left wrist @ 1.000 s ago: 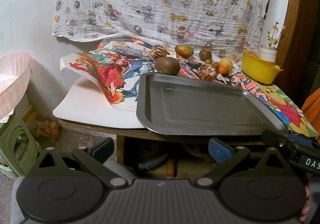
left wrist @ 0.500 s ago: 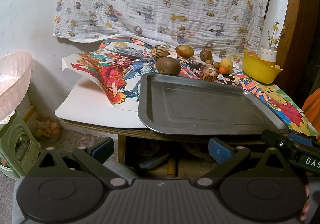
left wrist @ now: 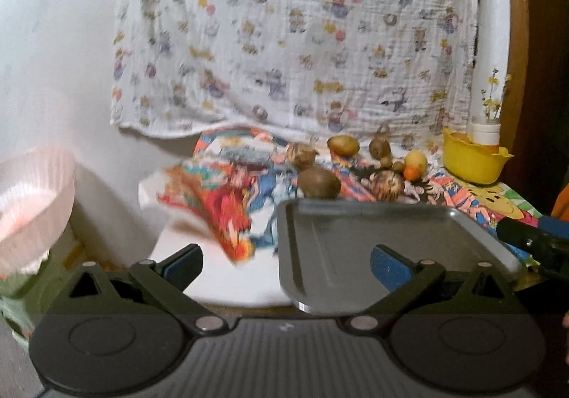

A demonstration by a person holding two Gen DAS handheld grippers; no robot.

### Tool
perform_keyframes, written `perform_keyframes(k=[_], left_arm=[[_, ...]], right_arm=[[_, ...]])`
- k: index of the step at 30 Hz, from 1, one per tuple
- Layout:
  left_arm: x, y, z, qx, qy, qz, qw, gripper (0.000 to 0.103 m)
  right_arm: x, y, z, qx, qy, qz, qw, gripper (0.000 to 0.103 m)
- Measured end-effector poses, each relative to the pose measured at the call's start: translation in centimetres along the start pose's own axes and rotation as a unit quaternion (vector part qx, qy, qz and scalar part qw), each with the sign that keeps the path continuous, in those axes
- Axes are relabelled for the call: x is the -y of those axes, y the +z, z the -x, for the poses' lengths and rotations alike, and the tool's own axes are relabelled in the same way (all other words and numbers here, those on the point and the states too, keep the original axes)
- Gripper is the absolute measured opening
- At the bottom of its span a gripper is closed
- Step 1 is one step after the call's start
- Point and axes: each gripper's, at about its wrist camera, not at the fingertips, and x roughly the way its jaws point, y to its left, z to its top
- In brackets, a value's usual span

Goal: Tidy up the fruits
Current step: 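Move both grippers forward over the tray toward the fruit row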

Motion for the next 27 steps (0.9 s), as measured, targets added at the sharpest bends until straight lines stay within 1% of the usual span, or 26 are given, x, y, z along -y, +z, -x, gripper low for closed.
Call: perform_keyframes(k=[2, 4, 9, 11, 13, 15, 18, 23, 27], left_arm=[[-0.1, 1.2, -0.5, 0.005, 0.004, -0.01, 0.9999, 0.102], [-0.5, 2.0, -1.3, 0.004, 0.012, -0.01, 0.9999, 0.102], [-1.4, 4.2, -4.1, -0.027, -0.01, -0.012, 0.9995, 0.102], [-2.0, 4.8, -5.6, -0.044, -0.022, 0.001, 0.9988, 0.102], [-2.6, 4.8, -6.9, -0.062, -0.027, 0.023, 0.9974, 0.102], [-3.1, 4.9, -7.9, -0.07, -0.03, 0.034, 0.9965, 0.102], [-3.1, 5.3, -9.0, -0.075, -0.028, 0.033, 0.9962, 0.102], [-2.6, 6.3, -11.2, -0.086, -0.036, 0.023, 0.9954, 0.102], [-1.9, 7.0, -13.7, -0.101, -0.048, 0.014, 0.9936, 0.102]], right_arm=[[0.0, 0.6, -0.8, -0.01, 0.001, 0.027, 1.0, 0.103], [0.0, 0.9, -1.5, -0.023, 0.011, 0.047, 0.999, 0.103], [0.0, 1.8, -3.8, -0.066, 0.044, 0.072, 0.994, 0.103], [-0.1, 2.1, -4.9, -0.085, 0.046, 0.073, 0.993, 0.103], [-0.1, 2.2, -5.6, -0.09, 0.042, 0.068, 0.993, 0.103], [0.1, 2.2, -6.2, -0.093, 0.046, 0.061, 0.993, 0.103], [0.6, 2.7, -7.3, -0.1, 0.051, 0.063, 0.992, 0.103], [1.5, 3.4, -10.1, -0.109, 0.038, 0.069, 0.991, 0.103], [1.8, 3.7, -12.7, -0.122, 0.062, 0.088, 0.987, 0.103]])
